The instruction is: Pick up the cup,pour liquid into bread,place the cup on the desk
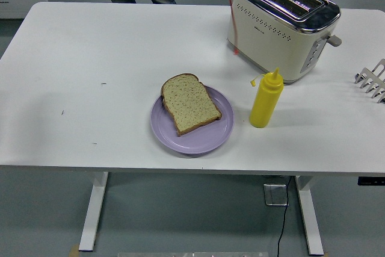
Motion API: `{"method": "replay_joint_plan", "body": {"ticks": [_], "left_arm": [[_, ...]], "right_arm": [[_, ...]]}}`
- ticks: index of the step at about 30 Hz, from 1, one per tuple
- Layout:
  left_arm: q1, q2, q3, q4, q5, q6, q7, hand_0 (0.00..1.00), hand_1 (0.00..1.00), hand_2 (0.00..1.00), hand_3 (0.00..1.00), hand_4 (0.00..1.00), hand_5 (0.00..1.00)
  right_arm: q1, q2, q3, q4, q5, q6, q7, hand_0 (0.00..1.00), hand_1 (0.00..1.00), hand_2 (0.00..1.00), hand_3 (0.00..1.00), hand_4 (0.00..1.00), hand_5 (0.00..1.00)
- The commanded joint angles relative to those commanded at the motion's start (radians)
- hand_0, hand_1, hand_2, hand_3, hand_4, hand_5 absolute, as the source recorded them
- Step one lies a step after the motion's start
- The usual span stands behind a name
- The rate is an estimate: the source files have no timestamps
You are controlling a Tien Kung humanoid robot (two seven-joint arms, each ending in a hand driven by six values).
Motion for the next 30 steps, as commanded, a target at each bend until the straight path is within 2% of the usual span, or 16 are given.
{"method": "replay_joint_plan", "body": {"ticks": [4, 6, 19, 30], "left_arm": [[0.000, -0.001, 0.001, 0.000, 0.000, 0.000, 0.000, 0.826, 0.818, 0.861, 0.819, 0.653, 0.998], [0.002, -0.001, 0.001, 0.000, 0.000, 0.000, 0.000, 0.826, 0.818, 0.861, 0.819, 0.653, 0.998], [0.001, -0.003, 0.003, 0.001, 0.002, 0.001, 0.000, 0.827, 0.818, 0.861, 0.819, 0.653, 0.998], [0.002, -0.006, 0.003, 0.000, 0.003, 0.001, 0.000, 0.826, 0.819, 0.861, 0.820, 0.653, 0.998]], "right_arm": [[-0.036, -0.003, 0.047, -0.006, 0.000, -0.026, -0.022, 0.292, 0.425, 0.469, 0.529, 0.472, 0.002], [-0.061, -0.003, 0.079, -0.006, 0.048, -0.027, -0.031, 0.292, 0.425, 0.469, 0.529, 0.472, 0.002], [-0.224, 0.012, 0.354, 0.024, 0.583, 0.014, -0.029, 0.302, 0.427, 0.470, 0.530, 0.471, 0.002], [-0.388, 0.013, 0.592, 0.022, 1.044, 0.022, -0.014, 0.308, 0.427, 0.471, 0.532, 0.475, 0.002]]}}
